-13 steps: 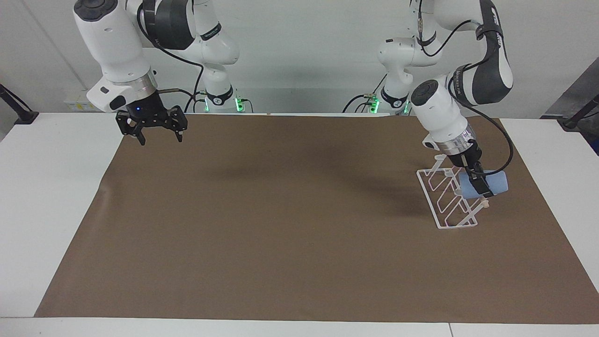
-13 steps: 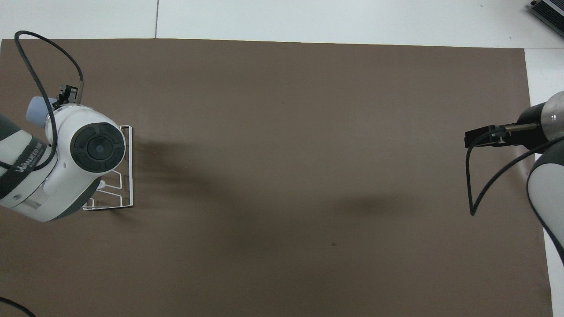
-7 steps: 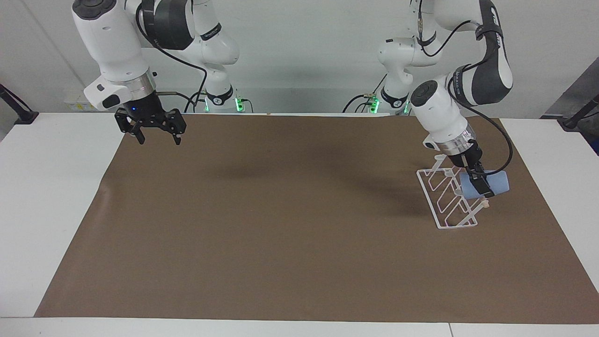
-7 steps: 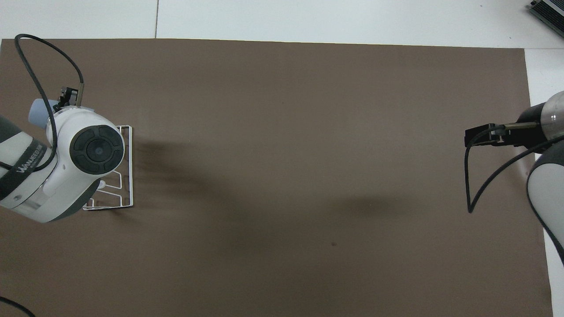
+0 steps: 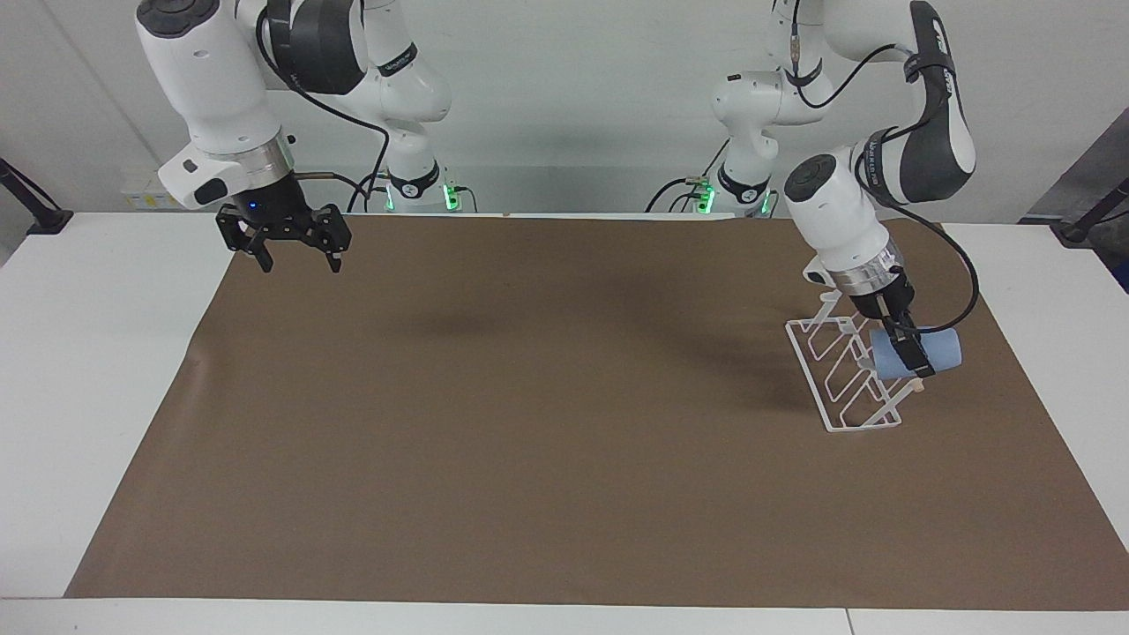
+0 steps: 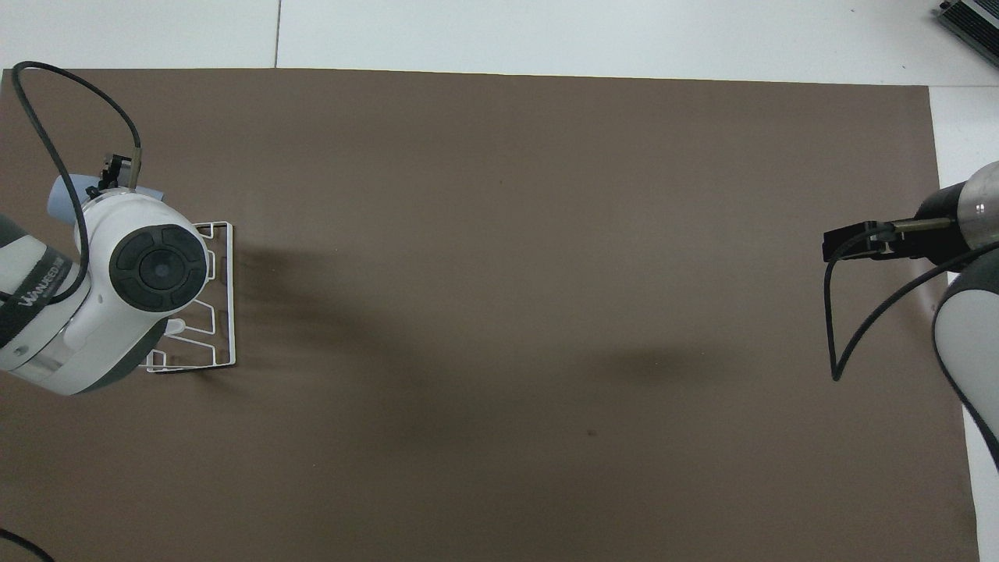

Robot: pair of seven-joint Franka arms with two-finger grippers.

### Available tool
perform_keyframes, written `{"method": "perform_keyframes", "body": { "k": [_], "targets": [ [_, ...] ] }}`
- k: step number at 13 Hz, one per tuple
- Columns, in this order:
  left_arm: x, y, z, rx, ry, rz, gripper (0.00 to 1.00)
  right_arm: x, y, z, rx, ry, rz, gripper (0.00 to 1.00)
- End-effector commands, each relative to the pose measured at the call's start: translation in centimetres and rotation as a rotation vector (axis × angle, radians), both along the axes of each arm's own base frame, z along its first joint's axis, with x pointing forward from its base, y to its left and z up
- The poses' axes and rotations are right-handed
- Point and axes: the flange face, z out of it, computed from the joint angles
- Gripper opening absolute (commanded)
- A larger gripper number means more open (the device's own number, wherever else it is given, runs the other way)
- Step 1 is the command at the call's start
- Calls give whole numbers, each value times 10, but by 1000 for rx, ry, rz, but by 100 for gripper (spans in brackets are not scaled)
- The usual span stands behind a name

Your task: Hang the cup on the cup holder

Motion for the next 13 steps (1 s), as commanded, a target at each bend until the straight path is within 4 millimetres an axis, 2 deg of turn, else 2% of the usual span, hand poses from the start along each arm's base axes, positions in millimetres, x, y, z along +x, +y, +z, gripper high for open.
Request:
{"method": "perform_keyframes", "body": {
  "k": [1,6,9,13],
  "targets": [
    [-8,4,1,6,-19,-4,100,-5,-2,2,-6,-19,10,100],
    [-6,5,6,10,-22,6,100,-7,-2,1,-7,-3,16,100],
    [-5,1,27,12,-24,82,100,-7,-2,1,-7,-3,16,100],
    [-6,2,78,-210,-28,275,100,-7,-2,1,-7,-3,16,100]
  ]
}}
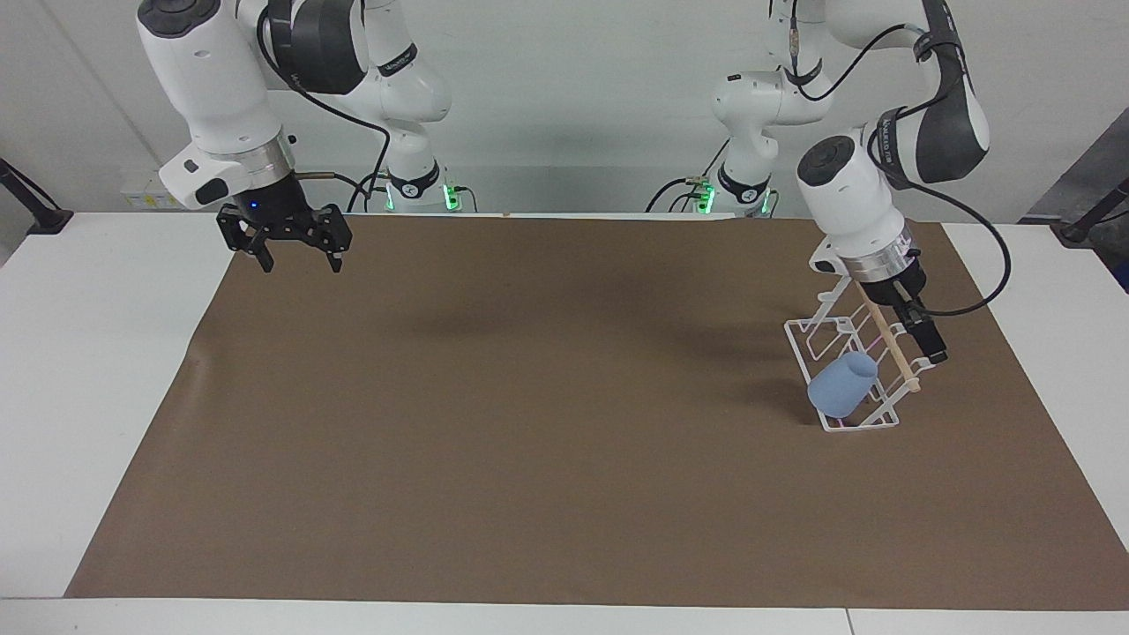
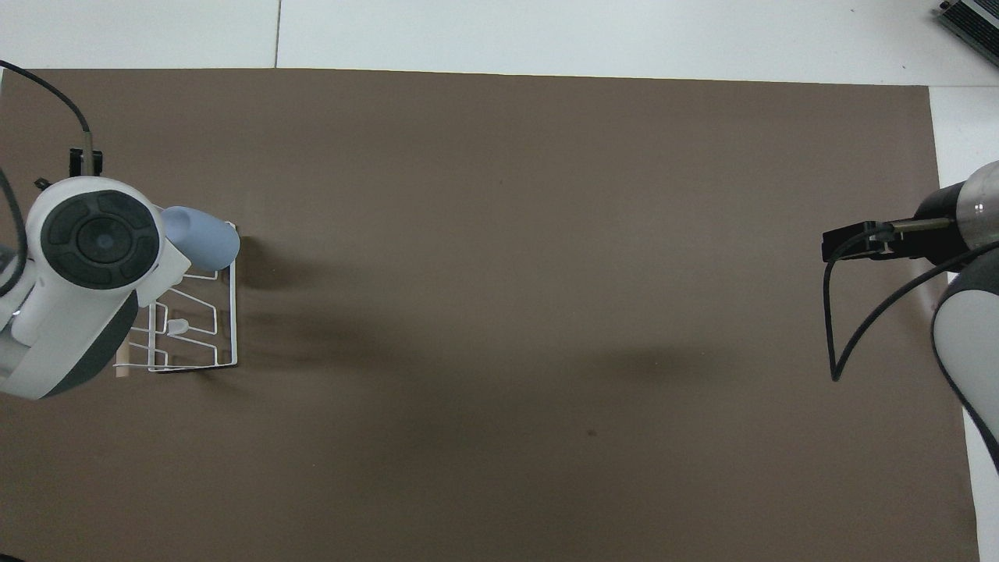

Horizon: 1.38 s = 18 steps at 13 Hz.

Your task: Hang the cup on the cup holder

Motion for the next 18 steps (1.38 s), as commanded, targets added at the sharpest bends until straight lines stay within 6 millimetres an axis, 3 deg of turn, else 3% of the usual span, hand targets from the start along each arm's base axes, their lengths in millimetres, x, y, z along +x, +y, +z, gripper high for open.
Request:
{"method": "perform_keyframes", "body": {
  "k": [1,3,8,12,18],
  "targets": [
    [-1,1,41,-147,-6,133,100,-7,-3,1,-7,-3,16,100],
    [-7,8,67,-332,10,267,100,-7,-3,1,-7,-3,15,100],
    [-20,14,121,-531,-26,648,100,-7,-3,1,-7,-3,15,100],
    [-32,25,130,-624,-5,940,100,-7,-3,1,-7,-3,16,100],
    [-34,26,163,-687,-52,1089,100,-7,-3,1,-7,-3,15,100]
  ]
}}
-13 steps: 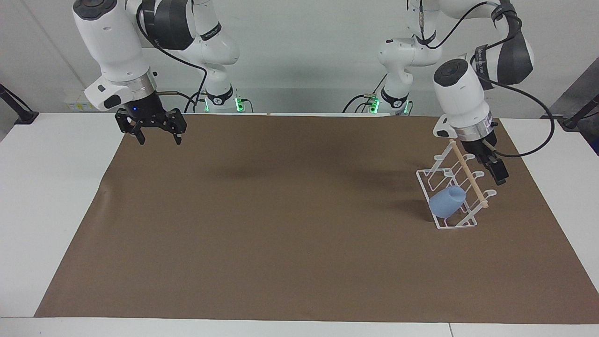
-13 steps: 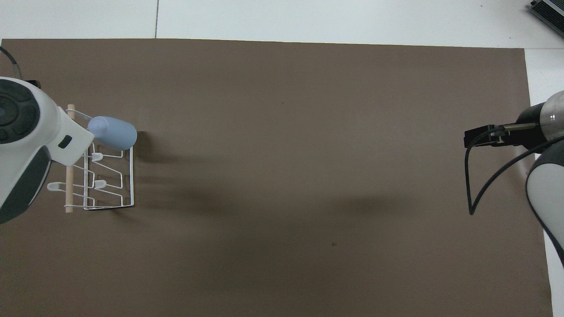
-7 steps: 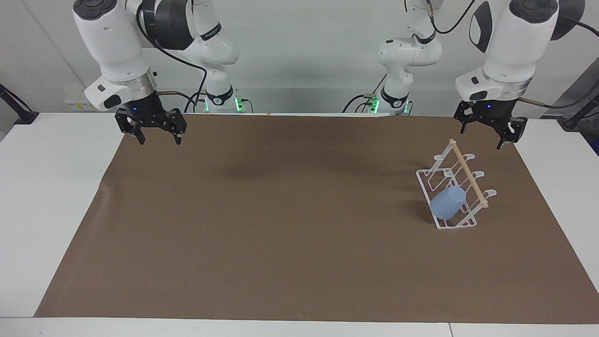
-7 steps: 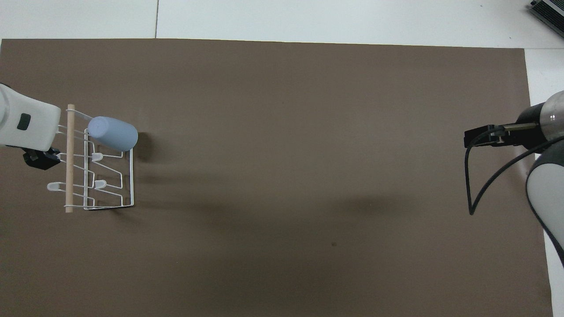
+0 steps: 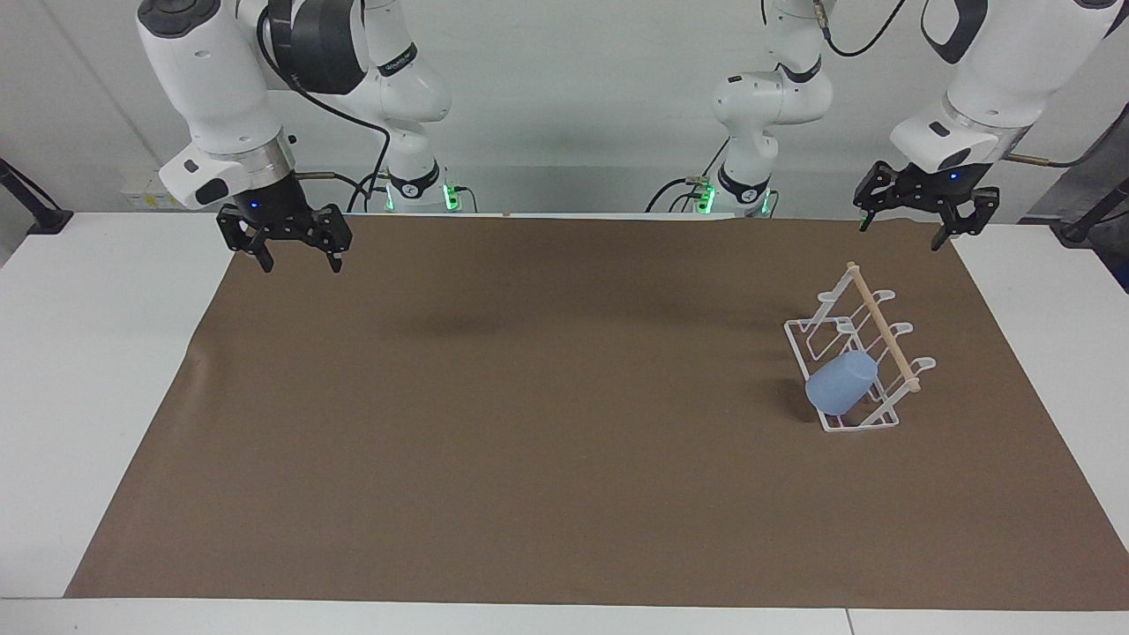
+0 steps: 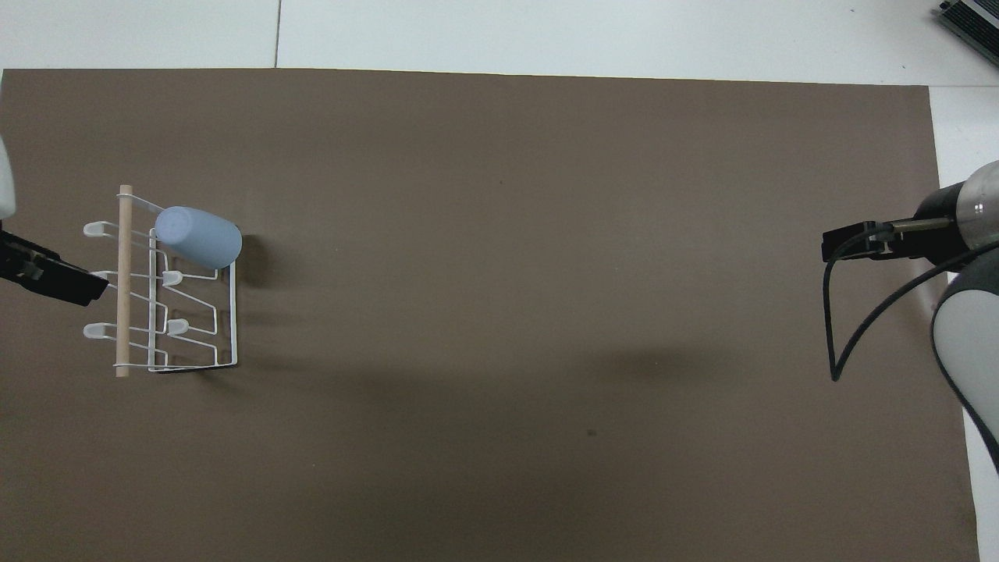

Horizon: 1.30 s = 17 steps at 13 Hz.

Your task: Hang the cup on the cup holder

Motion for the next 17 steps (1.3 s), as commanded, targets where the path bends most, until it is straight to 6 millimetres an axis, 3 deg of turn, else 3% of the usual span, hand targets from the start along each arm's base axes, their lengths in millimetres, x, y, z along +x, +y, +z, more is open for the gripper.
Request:
{"method": "perform_keyframes", "body": {
  "k": [1,6,17],
  "targets": [
    [0,2,15,-18,9,55,100,-7,-3,1,-7,-3,15,100],
    [-6,10,23,-11,-9,85,100,-7,-3,1,-7,-3,15,100],
    [-11,22,12,-10,-6,107,100,-7,-3,1,-7,-3,15,100]
  ]
}}
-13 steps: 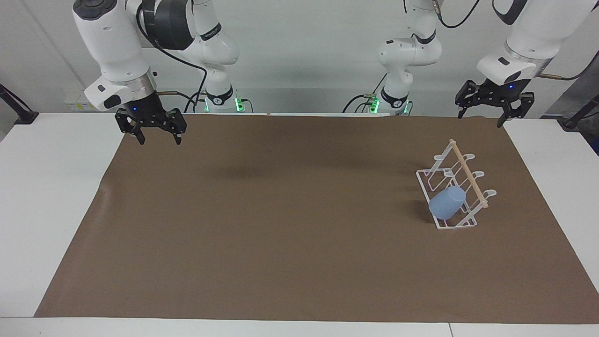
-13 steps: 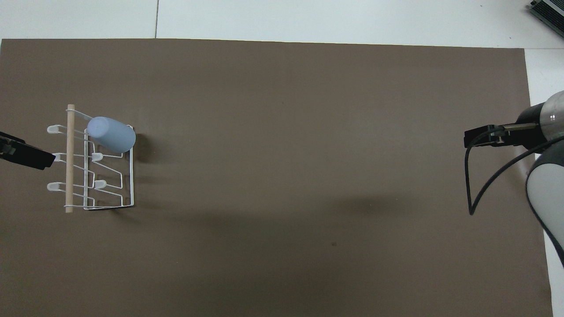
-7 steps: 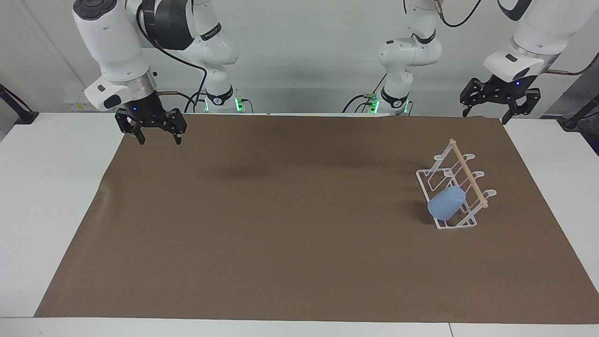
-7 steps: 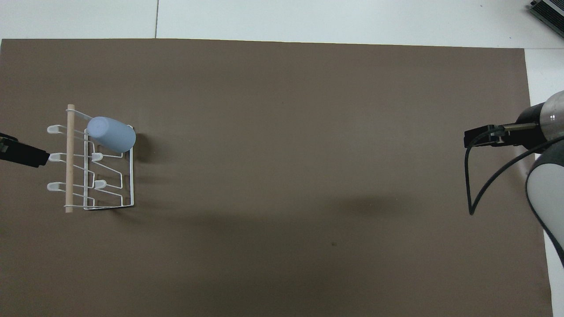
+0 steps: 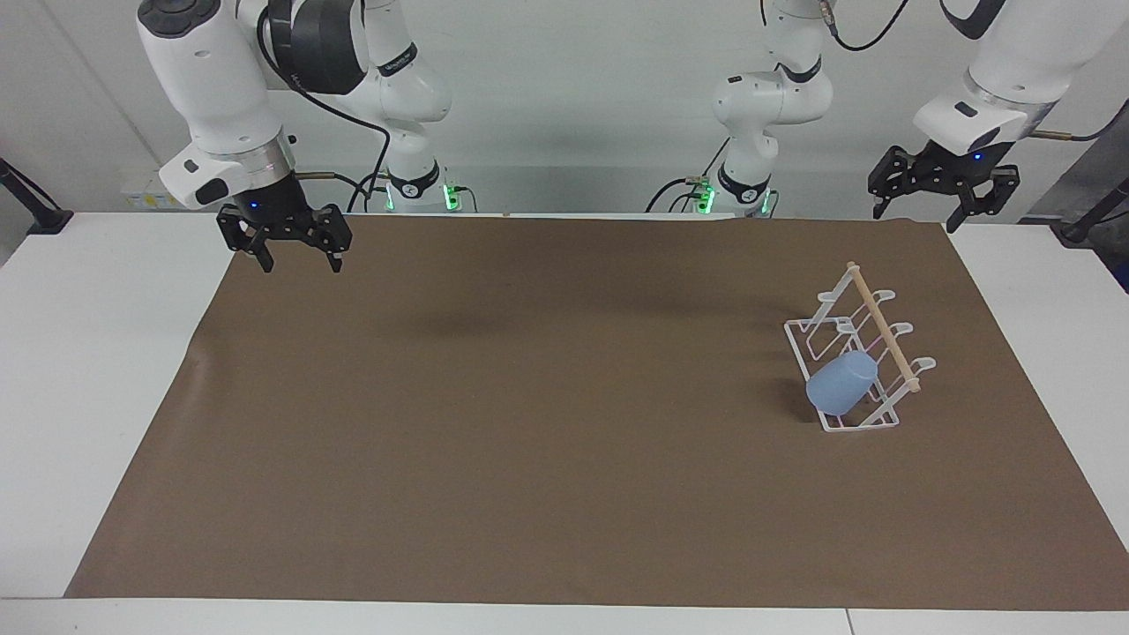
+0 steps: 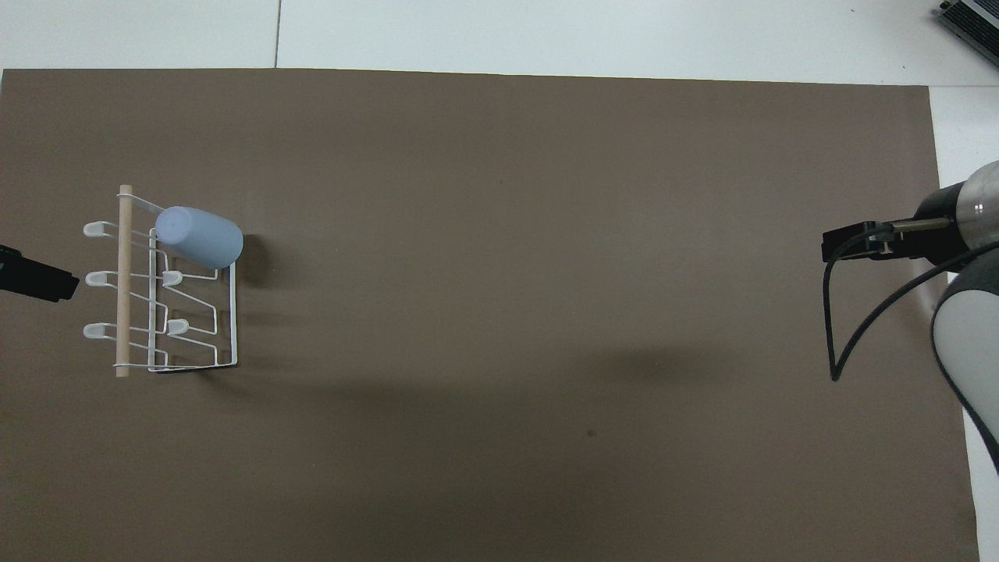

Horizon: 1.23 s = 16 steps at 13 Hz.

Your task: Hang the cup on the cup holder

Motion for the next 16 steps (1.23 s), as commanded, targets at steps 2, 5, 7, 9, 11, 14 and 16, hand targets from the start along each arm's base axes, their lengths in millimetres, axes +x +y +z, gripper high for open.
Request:
{"method": "perform_keyframes", "body": {
  "k": [2,5,7,9,11,14,16],
  "targets": [
    [-5,15,-2,-25,-15,40,100,-7,-3,1,-7,-3,16,100],
    [-5,18,-1,-73,-14,60,100,-7,-3,1,-7,-3,15,100],
    [-5,11,0,-79,-13,54,100,-7,-3,1,-7,-3,16,100],
    [-4,11,1,-90,-11,76,100,-7,-3,1,-7,-3,16,100],
    [-3,11,4,-90,-17,80,100,-7,-3,1,-7,-3,16,100],
    [-3,17,7,-90,-24,92,100,-7,-3,1,-7,-3,15,100],
    [-2,19,7,-85,-25,109,100,-7,-3,1,-7,-3,15,100]
  ]
}}
